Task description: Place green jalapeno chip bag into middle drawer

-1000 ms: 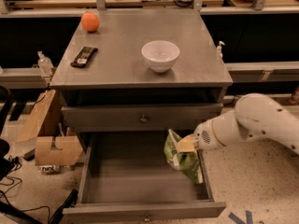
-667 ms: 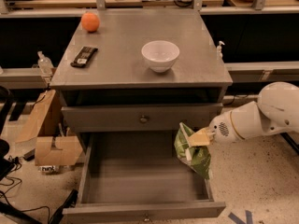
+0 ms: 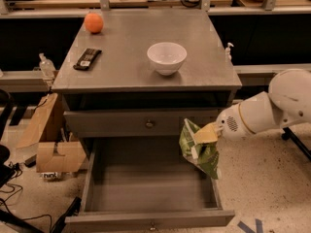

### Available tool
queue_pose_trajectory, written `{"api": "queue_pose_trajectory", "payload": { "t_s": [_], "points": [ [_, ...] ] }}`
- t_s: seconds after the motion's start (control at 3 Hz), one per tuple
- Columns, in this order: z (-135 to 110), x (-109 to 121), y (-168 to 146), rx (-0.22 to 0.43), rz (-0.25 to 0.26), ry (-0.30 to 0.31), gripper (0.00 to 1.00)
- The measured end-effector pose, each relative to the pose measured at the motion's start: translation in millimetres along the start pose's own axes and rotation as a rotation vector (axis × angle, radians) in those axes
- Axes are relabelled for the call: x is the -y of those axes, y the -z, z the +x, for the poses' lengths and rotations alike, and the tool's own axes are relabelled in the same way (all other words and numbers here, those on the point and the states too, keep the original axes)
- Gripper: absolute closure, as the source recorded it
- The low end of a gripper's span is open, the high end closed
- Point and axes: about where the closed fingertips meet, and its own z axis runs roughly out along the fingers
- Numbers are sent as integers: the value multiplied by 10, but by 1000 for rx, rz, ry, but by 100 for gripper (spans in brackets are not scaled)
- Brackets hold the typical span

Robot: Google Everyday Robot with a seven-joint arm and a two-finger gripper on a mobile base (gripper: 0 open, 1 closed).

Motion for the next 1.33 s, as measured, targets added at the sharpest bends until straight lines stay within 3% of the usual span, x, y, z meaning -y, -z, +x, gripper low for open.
{"api": "queue_pose_trajectory", "payload": {
  "t_s": [0.33,1.0,1.33],
  "points": [
    [-465,-455,611,36,14,55,100],
    [-1458,-1266,1876,172,119,162,100],
    [-1872,-1513,2271,250,182,248,100]
  ]
}}
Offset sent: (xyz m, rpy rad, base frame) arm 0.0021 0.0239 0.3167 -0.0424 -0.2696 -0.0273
